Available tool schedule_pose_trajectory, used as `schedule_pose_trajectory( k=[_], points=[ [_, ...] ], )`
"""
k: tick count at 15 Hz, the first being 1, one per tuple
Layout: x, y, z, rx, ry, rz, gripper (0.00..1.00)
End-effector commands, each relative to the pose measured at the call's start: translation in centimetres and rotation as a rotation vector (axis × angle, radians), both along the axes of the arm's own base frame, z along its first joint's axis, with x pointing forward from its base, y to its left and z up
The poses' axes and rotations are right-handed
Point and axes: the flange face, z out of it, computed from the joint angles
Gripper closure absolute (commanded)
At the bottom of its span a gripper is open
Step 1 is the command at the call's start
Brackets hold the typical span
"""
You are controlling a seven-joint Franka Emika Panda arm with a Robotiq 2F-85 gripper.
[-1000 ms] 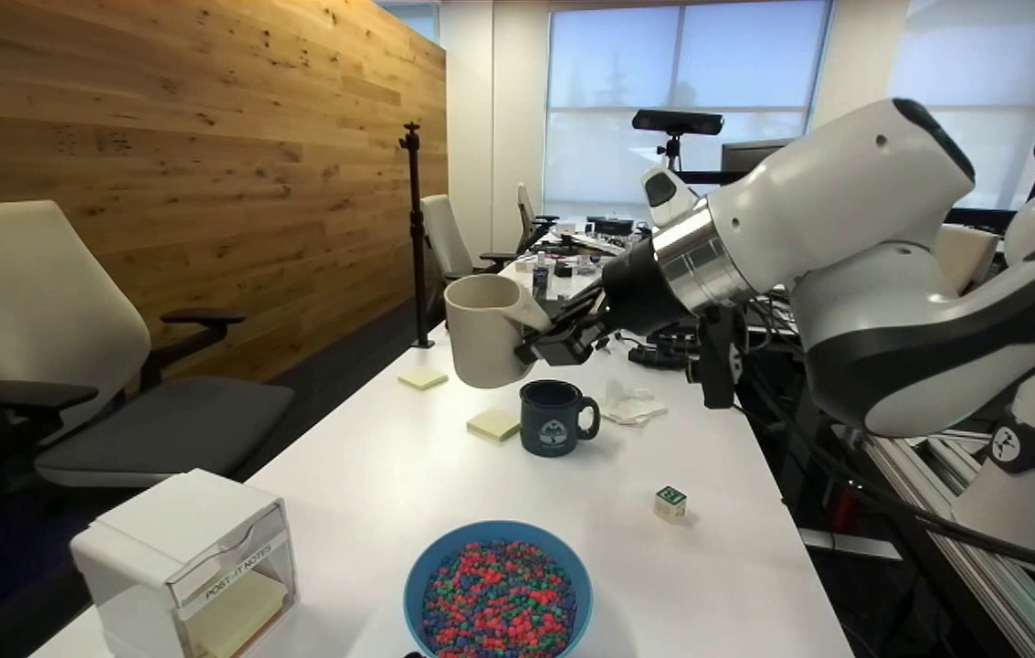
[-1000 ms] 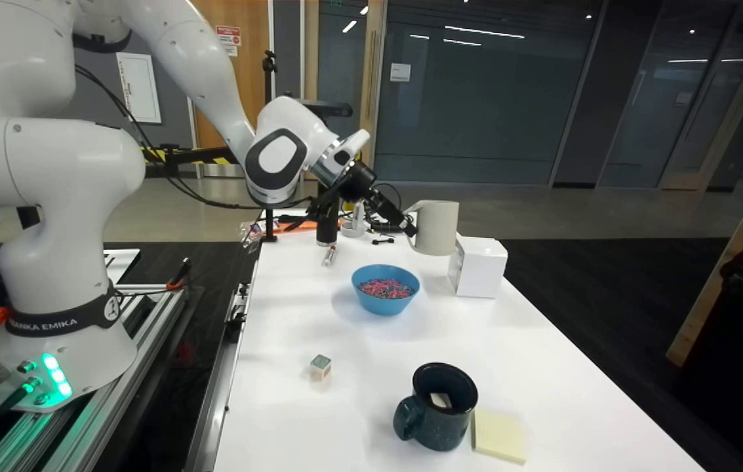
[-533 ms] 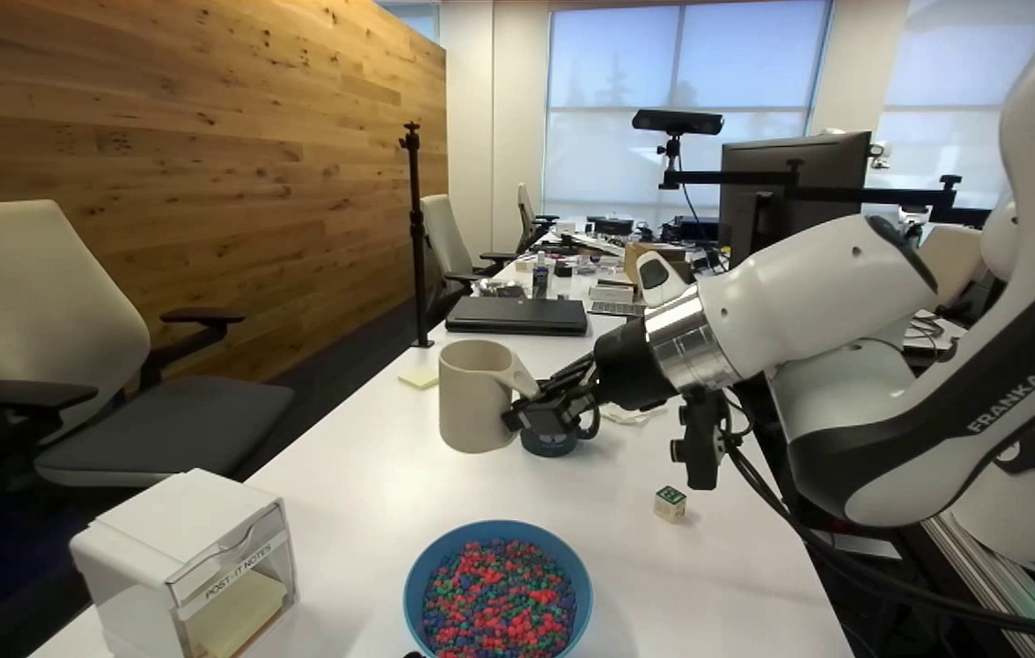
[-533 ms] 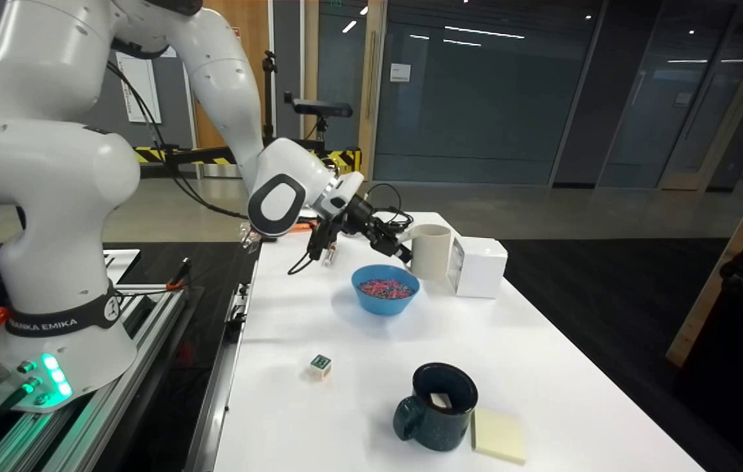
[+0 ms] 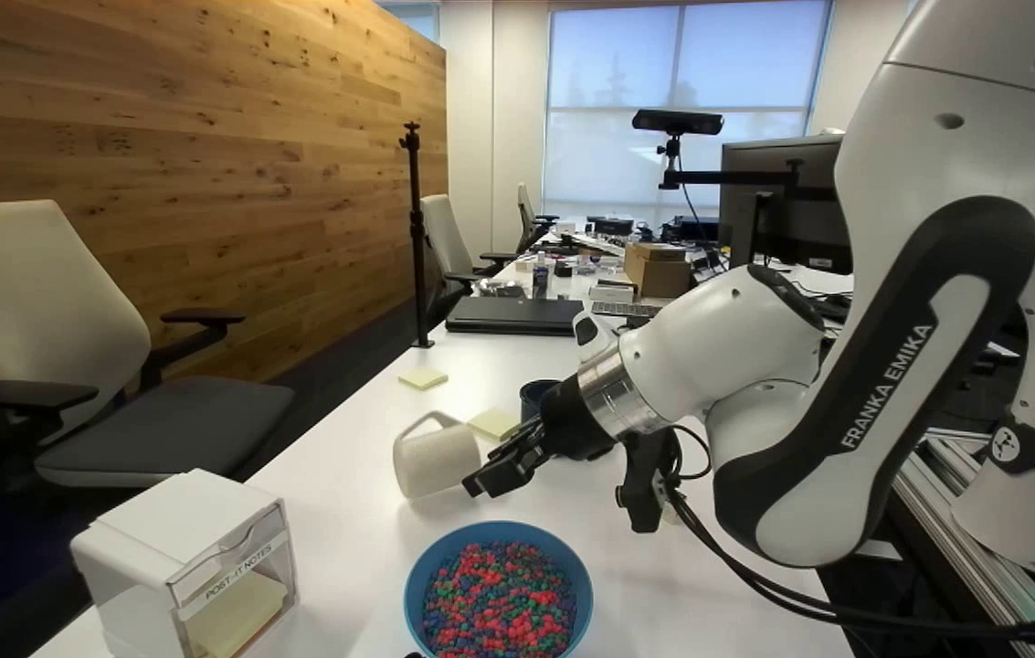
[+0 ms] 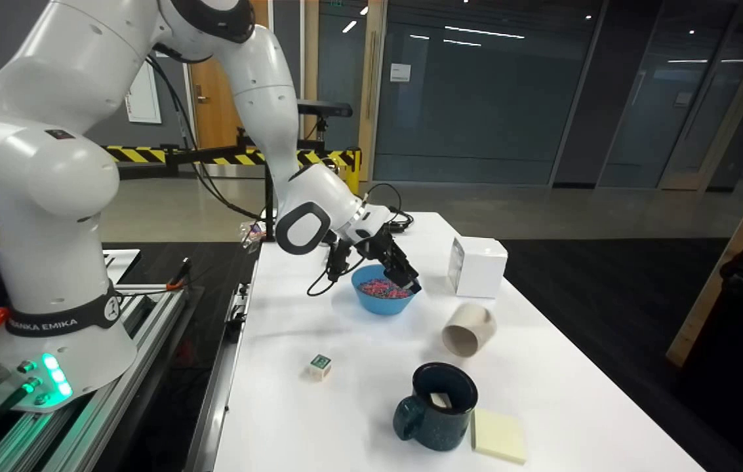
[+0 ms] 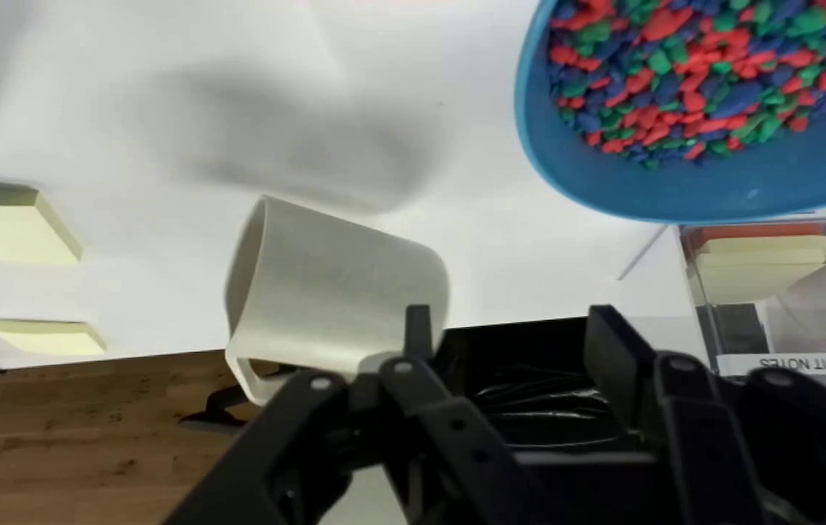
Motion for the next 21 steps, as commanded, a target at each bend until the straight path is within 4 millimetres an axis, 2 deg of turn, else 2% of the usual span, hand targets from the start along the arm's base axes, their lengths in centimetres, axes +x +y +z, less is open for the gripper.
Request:
schedule_pose_trajectory(
  k=[1, 2, 4, 5, 6, 21],
  points=[
    [2.1, 0.4, 0.0, 0.025, 0.016, -0.004, 0.11],
    [2.4, 0.7, 0.2, 0.036, 0.023, 0.002, 0.03],
    [2.8, 1.4, 0.9, 0.06, 0.03, 0.012, 0.0],
    [2.3, 0.6, -0.3, 0.034, 0.014, 0.011, 0.07],
    [2.6, 0.9, -0.1, 0.039, 0.019, 0.011, 0.0],
    [2.8, 1.3, 0.1, 0.045, 0.019, 0.016, 0.0]
  ],
)
